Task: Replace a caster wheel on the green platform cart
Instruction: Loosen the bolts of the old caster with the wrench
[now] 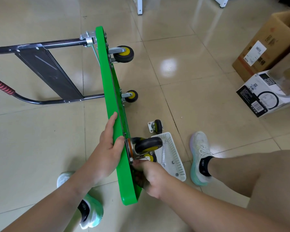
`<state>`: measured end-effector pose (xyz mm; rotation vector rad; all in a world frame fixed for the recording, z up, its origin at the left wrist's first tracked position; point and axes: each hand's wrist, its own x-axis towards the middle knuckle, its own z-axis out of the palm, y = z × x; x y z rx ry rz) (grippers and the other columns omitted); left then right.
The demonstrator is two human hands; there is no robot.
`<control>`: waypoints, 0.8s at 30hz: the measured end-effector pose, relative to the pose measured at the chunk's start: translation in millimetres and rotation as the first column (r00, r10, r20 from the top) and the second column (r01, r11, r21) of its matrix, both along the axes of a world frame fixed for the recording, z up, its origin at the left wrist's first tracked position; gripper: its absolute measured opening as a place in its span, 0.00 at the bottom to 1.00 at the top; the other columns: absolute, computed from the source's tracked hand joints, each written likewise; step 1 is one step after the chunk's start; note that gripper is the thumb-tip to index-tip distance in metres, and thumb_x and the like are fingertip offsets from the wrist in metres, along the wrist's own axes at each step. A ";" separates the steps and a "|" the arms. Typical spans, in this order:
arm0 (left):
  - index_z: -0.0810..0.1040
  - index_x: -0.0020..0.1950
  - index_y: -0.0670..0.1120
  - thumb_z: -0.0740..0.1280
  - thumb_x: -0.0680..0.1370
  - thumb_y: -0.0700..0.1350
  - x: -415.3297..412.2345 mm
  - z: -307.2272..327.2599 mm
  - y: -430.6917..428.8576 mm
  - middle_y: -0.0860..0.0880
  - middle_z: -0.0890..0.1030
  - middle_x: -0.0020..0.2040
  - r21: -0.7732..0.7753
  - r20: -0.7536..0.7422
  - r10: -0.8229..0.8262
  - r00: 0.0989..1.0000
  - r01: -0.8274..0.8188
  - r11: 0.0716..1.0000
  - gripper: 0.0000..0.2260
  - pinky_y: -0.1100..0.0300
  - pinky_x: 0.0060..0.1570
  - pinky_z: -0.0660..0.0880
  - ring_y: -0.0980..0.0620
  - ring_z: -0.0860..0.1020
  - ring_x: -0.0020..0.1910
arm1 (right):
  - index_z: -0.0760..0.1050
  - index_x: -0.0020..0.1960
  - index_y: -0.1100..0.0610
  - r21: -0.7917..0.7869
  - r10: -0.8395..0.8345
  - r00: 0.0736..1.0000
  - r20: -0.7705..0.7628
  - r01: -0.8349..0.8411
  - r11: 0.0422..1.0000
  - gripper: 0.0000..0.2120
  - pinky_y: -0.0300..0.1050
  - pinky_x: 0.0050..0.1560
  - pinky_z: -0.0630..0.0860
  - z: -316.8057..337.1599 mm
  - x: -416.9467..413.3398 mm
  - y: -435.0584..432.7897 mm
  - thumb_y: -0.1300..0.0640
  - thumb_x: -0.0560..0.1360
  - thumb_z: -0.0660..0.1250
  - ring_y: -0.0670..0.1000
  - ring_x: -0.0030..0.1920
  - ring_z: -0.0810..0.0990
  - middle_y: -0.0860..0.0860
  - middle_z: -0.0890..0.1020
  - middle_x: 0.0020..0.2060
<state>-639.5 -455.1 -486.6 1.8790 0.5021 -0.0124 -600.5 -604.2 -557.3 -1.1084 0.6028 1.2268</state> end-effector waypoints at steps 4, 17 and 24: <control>0.47 0.69 0.84 0.55 0.78 0.57 -0.3 -1.2 1.0 0.57 0.64 0.77 -0.003 -0.004 0.001 1.000 -0.001 1.000 0.29 0.47 0.77 0.64 0.58 0.67 0.73 | 0.83 0.53 0.57 -0.067 0.045 0.996 0.080 -0.039 0.997 0.08 0.57 0.64 0.78 -4.0 3.3 -0.5 0.65 0.77 0.68 0.60 0.57 0.83 0.56 0.86 0.51; 0.47 0.74 0.81 0.55 0.78 0.57 -0.7 -1.3 1.6 0.59 0.63 0.77 -0.020 -0.021 0.002 1.000 -0.002 1.000 0.30 0.49 0.77 0.64 0.65 0.67 0.72 | 0.81 0.56 0.61 0.010 0.025 0.997 0.075 -0.026 1.000 0.10 0.58 0.64 0.78 -8.0 0.4 -2.5 0.60 0.75 0.72 0.59 0.53 0.82 0.62 0.83 0.57; 0.47 0.72 0.82 0.56 0.78 0.57 -1.4 -1.8 2.9 0.57 0.62 0.79 -0.023 -0.017 -0.001 1.000 0.000 1.000 0.29 0.44 0.77 0.65 0.56 0.67 0.75 | 0.82 0.54 0.58 -0.065 0.156 0.965 0.210 -0.145 0.987 0.07 0.49 0.54 0.80 -11.7 8.3 -5.1 0.64 0.77 0.69 0.57 0.55 0.84 0.57 0.86 0.52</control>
